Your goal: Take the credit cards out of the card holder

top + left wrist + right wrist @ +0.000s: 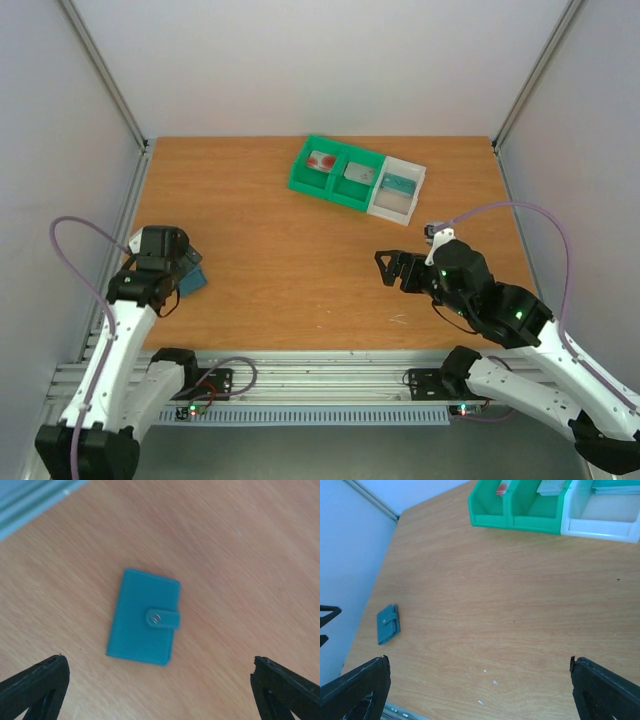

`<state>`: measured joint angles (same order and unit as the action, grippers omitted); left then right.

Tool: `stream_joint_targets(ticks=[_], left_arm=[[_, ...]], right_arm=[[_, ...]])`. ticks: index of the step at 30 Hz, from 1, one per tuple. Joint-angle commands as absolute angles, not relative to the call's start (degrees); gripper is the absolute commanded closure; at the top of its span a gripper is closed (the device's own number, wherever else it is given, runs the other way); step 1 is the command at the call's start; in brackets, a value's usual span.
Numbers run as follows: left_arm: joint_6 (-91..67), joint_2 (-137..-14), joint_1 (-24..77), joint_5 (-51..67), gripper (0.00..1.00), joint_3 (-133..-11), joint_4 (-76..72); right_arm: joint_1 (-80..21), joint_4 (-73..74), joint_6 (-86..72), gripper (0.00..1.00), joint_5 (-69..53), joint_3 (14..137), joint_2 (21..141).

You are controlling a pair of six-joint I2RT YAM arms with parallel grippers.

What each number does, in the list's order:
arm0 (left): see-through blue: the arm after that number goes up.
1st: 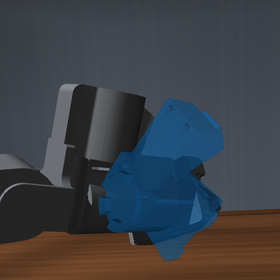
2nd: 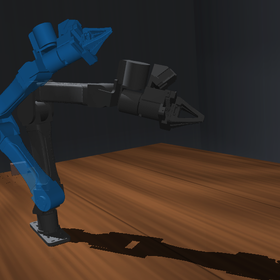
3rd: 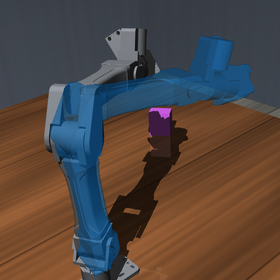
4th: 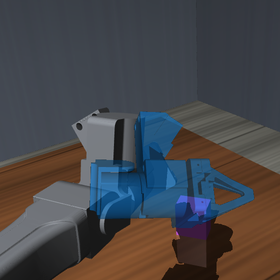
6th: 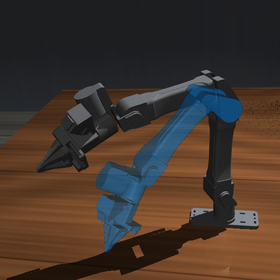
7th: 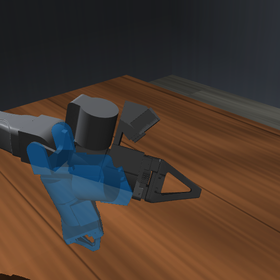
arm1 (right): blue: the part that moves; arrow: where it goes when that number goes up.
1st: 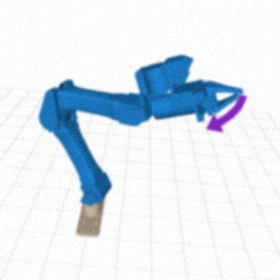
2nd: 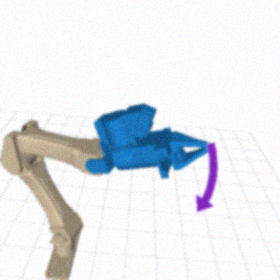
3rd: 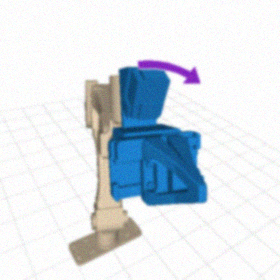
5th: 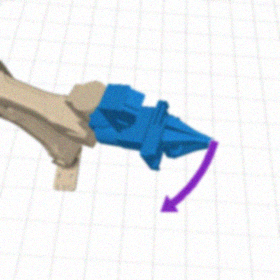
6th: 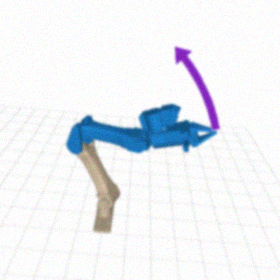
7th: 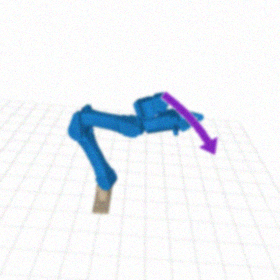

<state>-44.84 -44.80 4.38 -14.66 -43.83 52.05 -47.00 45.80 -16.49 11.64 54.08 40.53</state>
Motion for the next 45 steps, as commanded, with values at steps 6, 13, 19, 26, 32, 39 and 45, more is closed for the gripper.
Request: stream_joint_targets(ticks=[6,13,19,26,32,39,45], left_arm=[[-47.4,-59.8,-2.7,-22.5,0.01,-46.7,43.2],[-48.9,-68.1,-6.7,-15.9,0.05,-45.2,36.4],[-46.5,-73.9,-8.8,-10.0,0.18,-43.5,31.9],[-45.1,-76.6,-8.8,-14.7,0.32,-42.2,31.2],[-42.3,-78.2,-8.8,-15.6,0.40,-40.9,30.4],[-41.2,-81.2,-8.8,-12.0,0.44,-40.6,29.0],[-38.1,-83.3,-8.8,-5.6,0.49,-39.7,27.0]], right_arm=[[-47.5,44.2,-12.6,0.01,9.3,53.8,36.2],[-47.5,44.6,-11.0,0.02,8.8,52.8,33.4],[-47.5,44.7,-8.7,0.02,8.8,52.0,28.7],[-47.5,44.6,-5.1,0.01,8.8,52.6,25.8],[-47.5,45.2,-5.7,0.02,9.3,52.2,24.7],[-47.5,44.9,-5.6,0.02,9.6,51.4,23.9],[-47.5,46.0,-6.7,0.02,10.0,51.4,24.0]])
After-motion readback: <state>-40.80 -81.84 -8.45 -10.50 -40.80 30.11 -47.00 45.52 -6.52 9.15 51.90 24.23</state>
